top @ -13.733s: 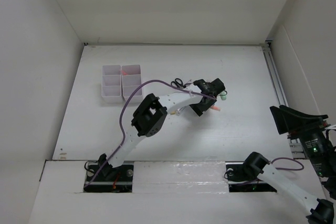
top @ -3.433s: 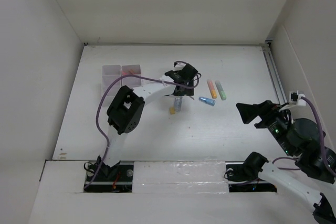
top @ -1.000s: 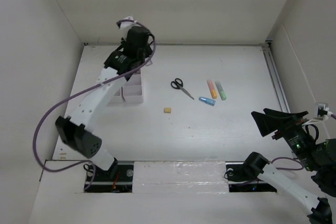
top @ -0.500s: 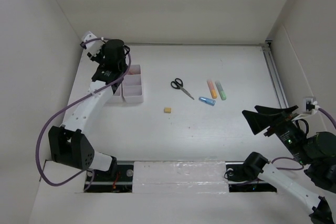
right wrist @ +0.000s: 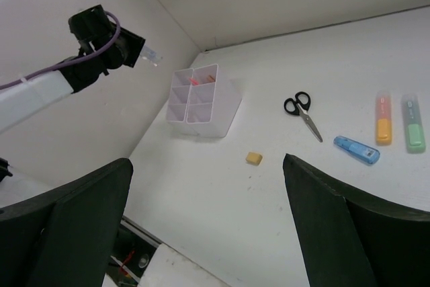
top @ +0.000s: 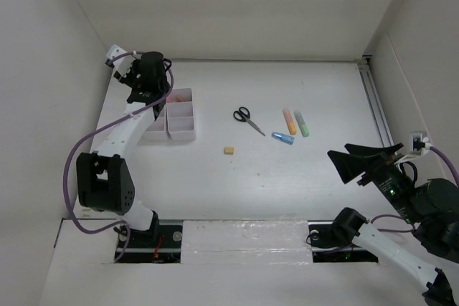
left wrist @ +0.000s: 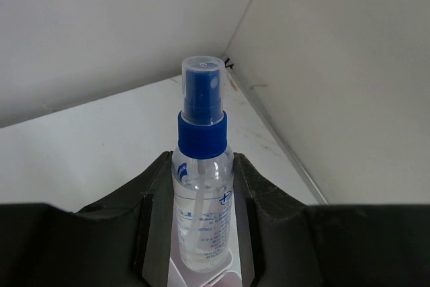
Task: Sort the stationery into containers
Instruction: Place the stationery into the container, then grab a piece of stationery with the left arm
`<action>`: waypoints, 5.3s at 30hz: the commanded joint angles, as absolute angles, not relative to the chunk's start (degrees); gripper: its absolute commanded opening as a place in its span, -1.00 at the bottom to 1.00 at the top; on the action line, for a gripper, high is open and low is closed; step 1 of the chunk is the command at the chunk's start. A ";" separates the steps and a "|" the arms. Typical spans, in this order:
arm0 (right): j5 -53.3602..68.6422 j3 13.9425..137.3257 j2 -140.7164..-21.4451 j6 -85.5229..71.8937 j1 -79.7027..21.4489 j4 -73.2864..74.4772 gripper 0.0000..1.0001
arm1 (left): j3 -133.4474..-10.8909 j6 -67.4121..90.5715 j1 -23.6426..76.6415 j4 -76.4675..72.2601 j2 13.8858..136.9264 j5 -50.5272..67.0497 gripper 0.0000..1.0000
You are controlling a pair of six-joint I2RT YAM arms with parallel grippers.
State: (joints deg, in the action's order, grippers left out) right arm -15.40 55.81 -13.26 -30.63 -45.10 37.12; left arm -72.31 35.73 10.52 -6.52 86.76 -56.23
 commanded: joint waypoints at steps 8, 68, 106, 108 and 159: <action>-14.68 55.55 -13.27 -29.79 -45.62 34.37 1.00 | -68.99 38.93 10.81 -12.13 89.30 -58.62 -1.00; -13.72 58.97 -9.05 -28.21 -45.62 39.11 1.00 | -67.07 41.31 13.10 -14.85 95.54 -64.69 -0.64; -22.31 54.58 -19.86 -30.85 -45.62 35.95 1.00 | -76.93 50.28 19.58 20.57 75.77 -45.70 1.00; -24.86 55.36 -21.70 -30.85 -45.62 37.96 1.00 | -75.24 48.44 25.12 20.66 73.31 -45.01 1.00; -16.35 52.47 -13.80 -31.90 -45.62 37.00 1.00 | -66.01 40.69 45.44 20.21 107.05 -18.11 0.33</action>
State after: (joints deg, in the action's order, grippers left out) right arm -16.47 52.42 -15.16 -32.56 -45.10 39.40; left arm -66.02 39.70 45.67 17.87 105.23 -18.81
